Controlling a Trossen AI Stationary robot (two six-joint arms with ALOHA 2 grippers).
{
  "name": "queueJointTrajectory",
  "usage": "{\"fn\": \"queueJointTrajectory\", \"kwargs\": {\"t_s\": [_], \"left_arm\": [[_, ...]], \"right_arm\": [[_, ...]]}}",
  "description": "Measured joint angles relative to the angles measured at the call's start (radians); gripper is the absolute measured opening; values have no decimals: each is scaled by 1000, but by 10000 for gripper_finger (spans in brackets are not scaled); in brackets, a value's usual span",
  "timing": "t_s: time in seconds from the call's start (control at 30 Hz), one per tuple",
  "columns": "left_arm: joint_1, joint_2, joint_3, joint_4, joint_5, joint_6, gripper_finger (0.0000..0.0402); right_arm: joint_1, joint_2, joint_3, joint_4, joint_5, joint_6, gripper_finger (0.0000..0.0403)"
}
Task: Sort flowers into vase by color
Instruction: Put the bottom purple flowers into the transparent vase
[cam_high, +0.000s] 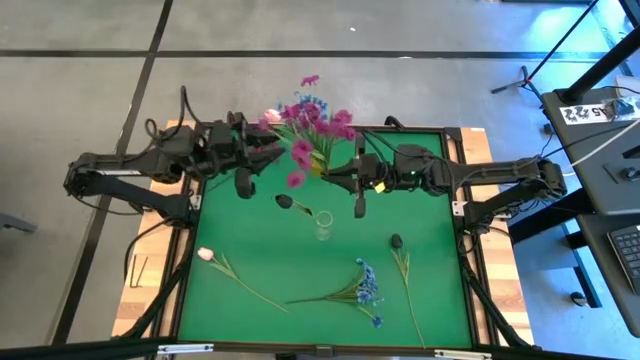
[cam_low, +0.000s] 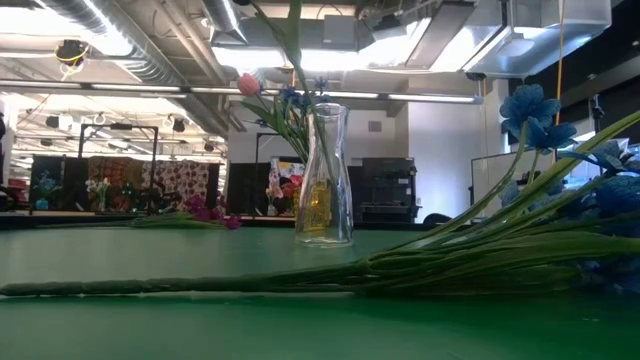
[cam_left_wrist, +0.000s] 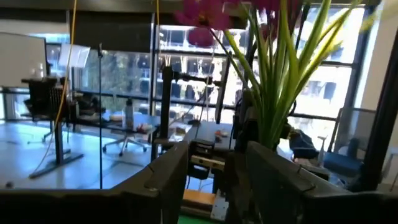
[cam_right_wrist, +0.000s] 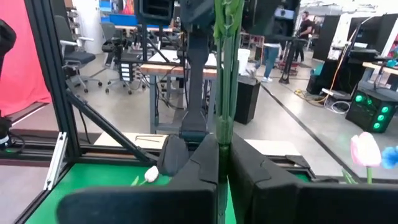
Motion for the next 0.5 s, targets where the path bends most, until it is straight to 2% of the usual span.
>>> {"fn": "queueJointTrajectory", "kwargs": {"t_s": [0.2,0.3,0.5], "left_arm": [[0,-85,0,-158,-39,-42,157],[0,-111,0,-212,-47,-48,156],[0,-109,-1,-269,-47,-72,156]], "right_arm": [[0,-59,-186,186,19,41,16],[0,-80,-294,349,19,65,18],[13,-38,-479,621,28,116,12]]}}
